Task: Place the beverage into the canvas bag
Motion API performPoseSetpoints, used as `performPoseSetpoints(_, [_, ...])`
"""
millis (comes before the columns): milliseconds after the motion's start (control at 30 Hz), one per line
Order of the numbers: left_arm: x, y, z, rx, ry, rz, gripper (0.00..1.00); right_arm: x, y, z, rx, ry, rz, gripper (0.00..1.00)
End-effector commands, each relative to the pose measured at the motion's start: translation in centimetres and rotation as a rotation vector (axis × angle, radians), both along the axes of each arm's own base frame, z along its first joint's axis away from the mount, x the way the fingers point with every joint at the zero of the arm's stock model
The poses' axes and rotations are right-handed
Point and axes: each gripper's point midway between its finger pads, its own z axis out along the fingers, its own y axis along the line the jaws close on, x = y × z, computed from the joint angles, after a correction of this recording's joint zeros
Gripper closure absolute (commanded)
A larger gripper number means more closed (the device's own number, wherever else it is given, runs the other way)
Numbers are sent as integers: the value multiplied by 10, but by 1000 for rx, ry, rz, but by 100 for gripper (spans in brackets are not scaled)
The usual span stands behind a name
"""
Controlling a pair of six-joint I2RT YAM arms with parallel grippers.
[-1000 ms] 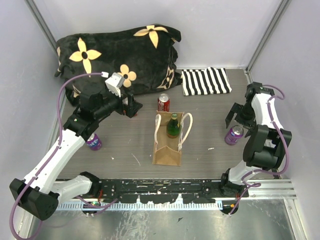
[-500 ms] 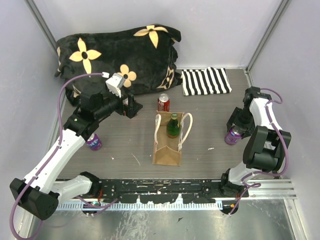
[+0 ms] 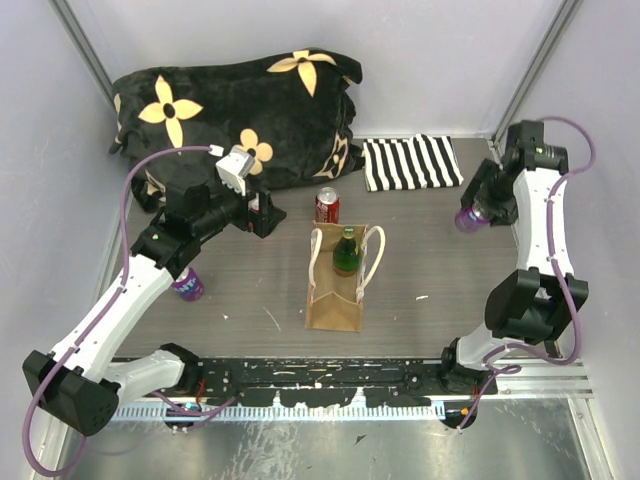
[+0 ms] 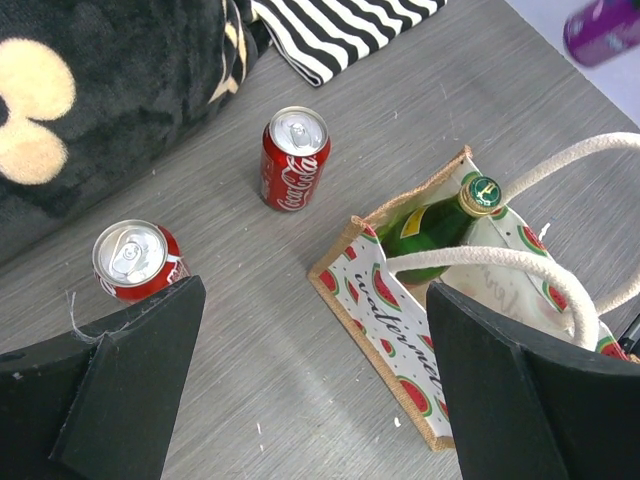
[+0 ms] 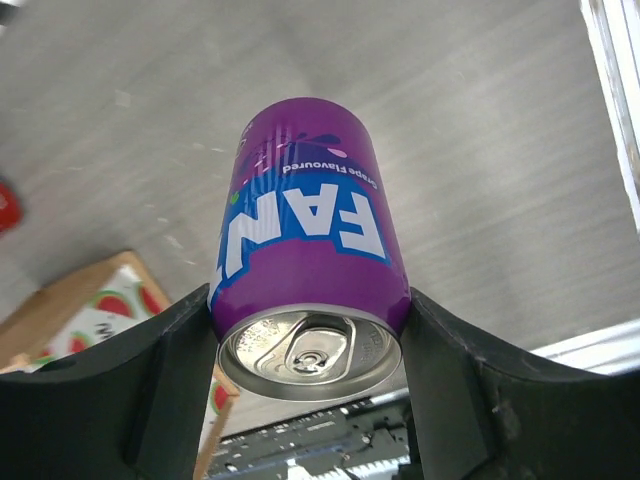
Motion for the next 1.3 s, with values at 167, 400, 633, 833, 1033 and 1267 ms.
performPoseSetpoints(167, [1,2,-4,21,0,-4,1,83,138,133,132,-442,215,99])
performPoseSetpoints(400, [-13,2,-8,10,39,-29,1,97,253,192,213,-624,410,99])
performPoseSetpoints(633, [-70,-37,8,-83,143,-283,8,73,308,168,247,-571,488,99])
performPoseSetpoints(833, [-120,-63,-12,-80,220,-452,11,49,331,154,227,-522,536,99])
performPoseSetpoints(1033, [-123,-81,-34,-64,241,-459,11,38,333,152,225,-513,535,99])
performPoseSetpoints(1267, [-101,-102,-51,-92,227,-420,23,26,323,147,223,-503,518,99])
